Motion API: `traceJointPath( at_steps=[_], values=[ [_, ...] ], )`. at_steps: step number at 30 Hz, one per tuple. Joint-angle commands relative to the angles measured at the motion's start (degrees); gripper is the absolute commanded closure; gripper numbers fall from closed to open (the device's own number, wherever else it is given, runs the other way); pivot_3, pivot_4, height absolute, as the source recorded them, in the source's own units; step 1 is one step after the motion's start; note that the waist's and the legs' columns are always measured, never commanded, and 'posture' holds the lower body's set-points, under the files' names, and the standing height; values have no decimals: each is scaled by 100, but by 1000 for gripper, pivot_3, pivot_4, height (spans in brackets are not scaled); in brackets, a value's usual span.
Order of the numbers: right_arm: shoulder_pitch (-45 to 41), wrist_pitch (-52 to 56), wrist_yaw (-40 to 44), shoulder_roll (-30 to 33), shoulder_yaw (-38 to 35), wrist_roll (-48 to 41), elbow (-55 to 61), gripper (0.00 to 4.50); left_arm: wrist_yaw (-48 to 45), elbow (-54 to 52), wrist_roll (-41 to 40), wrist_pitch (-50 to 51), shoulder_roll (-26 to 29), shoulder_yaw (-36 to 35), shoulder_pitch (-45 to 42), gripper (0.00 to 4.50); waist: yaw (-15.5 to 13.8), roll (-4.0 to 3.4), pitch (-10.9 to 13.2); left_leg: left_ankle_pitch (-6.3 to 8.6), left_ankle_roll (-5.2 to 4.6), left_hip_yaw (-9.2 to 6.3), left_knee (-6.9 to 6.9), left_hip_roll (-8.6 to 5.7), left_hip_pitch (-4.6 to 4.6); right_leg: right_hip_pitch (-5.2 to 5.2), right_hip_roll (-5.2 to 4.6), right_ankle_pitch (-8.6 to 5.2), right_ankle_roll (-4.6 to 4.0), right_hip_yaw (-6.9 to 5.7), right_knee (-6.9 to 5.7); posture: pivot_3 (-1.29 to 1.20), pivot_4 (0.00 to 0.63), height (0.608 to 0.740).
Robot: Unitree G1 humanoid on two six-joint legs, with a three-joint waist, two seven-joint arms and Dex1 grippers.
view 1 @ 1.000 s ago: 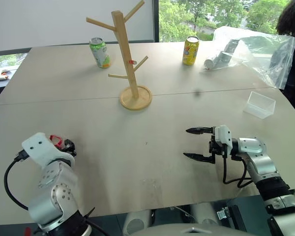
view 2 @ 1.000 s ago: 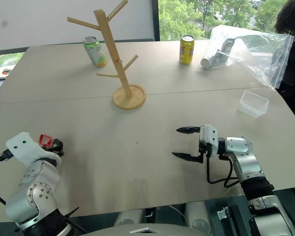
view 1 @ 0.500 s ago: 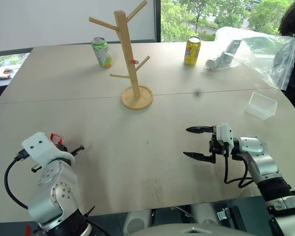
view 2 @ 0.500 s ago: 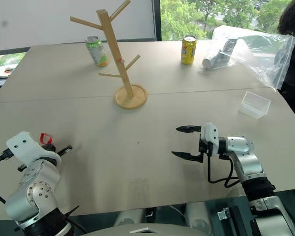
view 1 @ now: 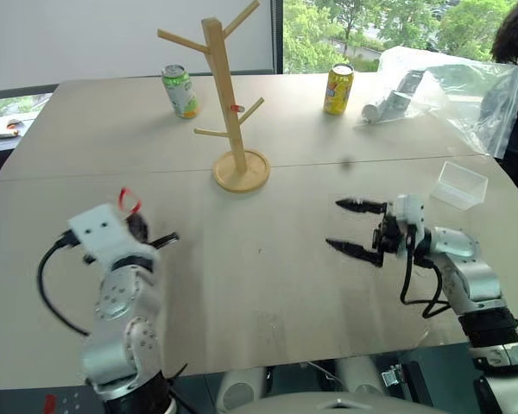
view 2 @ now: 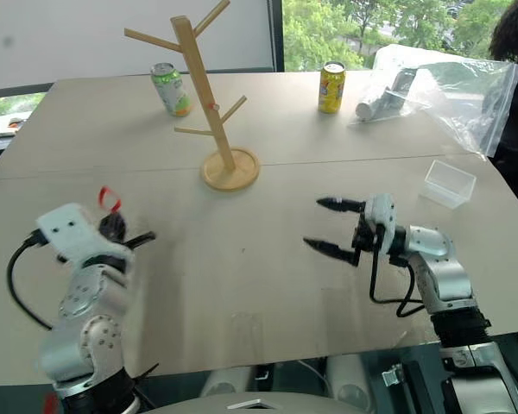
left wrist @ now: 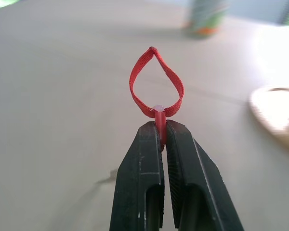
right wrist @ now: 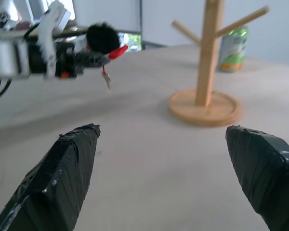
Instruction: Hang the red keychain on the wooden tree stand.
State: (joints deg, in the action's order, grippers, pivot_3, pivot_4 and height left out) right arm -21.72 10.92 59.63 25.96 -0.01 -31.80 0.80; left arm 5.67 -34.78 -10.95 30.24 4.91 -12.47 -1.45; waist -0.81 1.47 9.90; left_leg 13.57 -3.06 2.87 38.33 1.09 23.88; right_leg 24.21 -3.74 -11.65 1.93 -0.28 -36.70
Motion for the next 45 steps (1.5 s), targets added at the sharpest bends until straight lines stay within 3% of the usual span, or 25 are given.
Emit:
traceJointPath(
  at_steps=[1,5,13,29,38,45],
  values=[
    [-291,715,-502,16,-369,-522,505,0,-312,191,458,-1051,138,600,-238,4428,-2,0,0,-1,-2,-2,-3,0,1,0,-2,-1,-1,1,1,0,150,740],
    [-853,1625,-1135,180,-643,-896,792,0,-676,830,971,-2178,296,1303,-892,4428,-2,-4,3,-6,-10,-7,-7,-2,8,2,-3,-4,-7,-4,6,0,150,740],
    [-1453,2044,-1361,363,-953,-1144,839,0,-759,1787,1269,-3187,127,1621,-1655,4428,2,-5,3,-4,-19,-7,-10,-10,14,2,1,-3,-2,-24,14,0,150,740],
    [-1592,2131,-1174,512,-927,-1141,867,0,-458,2218,1736,-3220,8,1526,-1812,4428,3,-5,4,-4,-20,-8,-4,-9,16,1,36,10,26,-27,13,0,150,740],
    [-1561,2073,-1132,451,-929,-1137,877,0,-766,2049,1726,-3608,-76,1879,-1628,4428,2,-5,5,-4,-20,-8,-4,-9,16,1,35,10,26,-26,13,0,150,740],
    [-1563,2067,-1087,464,-888,-1095,873,0,-546,2133,1771,-3784,-60,1648,-1483,4428,5,-5,5,-4,-20,-9,-5,-7,15,2,35,10,25,-26,13,0,150,740]
  ],
)
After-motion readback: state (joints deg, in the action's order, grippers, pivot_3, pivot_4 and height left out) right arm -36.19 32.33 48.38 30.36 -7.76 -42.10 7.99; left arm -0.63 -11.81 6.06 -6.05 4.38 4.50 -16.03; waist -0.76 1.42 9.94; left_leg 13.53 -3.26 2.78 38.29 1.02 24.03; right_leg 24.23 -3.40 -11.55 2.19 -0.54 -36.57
